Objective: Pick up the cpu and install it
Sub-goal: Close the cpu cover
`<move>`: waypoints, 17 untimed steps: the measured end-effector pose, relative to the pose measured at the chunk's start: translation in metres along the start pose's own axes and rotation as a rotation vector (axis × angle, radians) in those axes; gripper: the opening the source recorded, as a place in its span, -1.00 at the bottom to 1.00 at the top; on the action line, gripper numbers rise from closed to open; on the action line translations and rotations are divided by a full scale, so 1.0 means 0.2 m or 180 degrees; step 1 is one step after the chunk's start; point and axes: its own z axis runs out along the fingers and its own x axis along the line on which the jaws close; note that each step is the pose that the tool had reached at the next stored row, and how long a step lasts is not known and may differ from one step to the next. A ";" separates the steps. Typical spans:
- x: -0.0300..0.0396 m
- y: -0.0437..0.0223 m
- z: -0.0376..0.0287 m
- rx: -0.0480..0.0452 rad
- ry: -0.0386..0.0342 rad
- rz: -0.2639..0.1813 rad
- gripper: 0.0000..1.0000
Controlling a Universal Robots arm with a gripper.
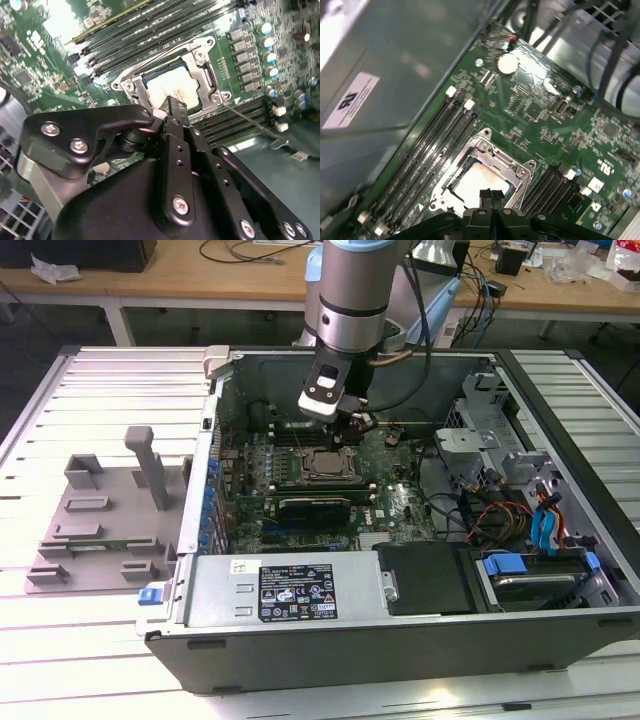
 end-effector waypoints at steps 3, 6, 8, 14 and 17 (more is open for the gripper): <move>0.000 0.000 0.000 0.0002 -0.0005 -0.0269 -0.79; 0.000 0.000 0.000 0.0004 -0.0010 -0.0565 -0.79; 0.000 0.000 0.000 0.0005 -0.0014 -0.0817 -0.79; 0.000 0.000 0.000 0.0009 -0.0025 -0.1436 -0.79; 0.000 0.000 0.000 0.0011 -0.0031 -0.1792 -0.79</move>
